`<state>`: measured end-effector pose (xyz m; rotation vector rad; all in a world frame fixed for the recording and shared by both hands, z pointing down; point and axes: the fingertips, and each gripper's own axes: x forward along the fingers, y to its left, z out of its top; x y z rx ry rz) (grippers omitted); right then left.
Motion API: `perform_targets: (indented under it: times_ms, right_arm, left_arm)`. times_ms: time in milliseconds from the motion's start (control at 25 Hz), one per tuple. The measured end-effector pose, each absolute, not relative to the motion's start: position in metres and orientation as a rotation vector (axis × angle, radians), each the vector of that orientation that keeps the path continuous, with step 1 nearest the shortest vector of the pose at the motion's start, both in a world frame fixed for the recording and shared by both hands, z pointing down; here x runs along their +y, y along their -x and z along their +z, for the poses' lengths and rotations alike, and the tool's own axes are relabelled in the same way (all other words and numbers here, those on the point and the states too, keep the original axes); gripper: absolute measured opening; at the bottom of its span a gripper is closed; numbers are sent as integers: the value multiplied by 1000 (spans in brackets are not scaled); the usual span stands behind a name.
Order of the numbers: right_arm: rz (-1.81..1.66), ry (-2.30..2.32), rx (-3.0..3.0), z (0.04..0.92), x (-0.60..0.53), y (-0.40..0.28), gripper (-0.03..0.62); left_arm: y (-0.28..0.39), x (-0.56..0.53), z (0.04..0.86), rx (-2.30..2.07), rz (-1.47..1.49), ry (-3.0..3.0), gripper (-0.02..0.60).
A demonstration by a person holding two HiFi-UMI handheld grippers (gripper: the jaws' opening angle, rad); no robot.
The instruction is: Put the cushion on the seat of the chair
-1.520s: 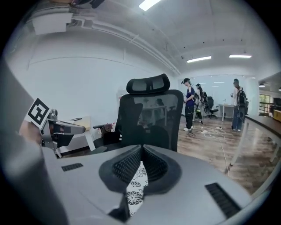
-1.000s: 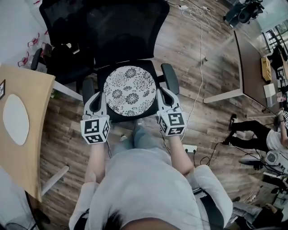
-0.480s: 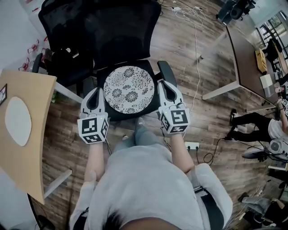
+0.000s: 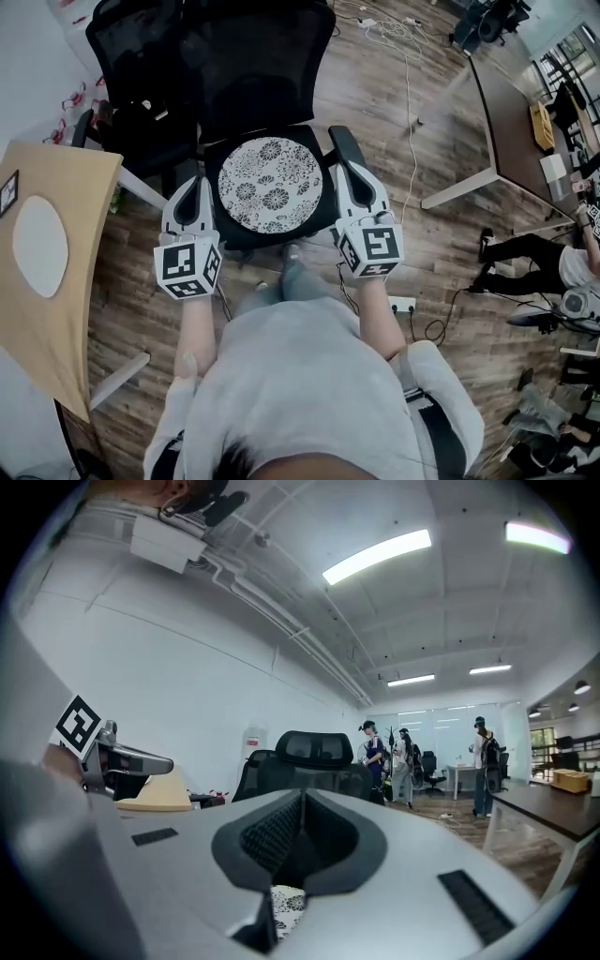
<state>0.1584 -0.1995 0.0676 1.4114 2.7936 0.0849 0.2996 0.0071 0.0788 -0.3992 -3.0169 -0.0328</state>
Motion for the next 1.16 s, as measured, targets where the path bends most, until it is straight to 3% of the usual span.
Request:
perform_targets:
  times_ms: [1160]
  right_arm:
    - [74, -1350, 2741, 41, -200, -169, 18]
  left_arm:
    - [-308, 17, 63, -3086, -104, 402, 11]
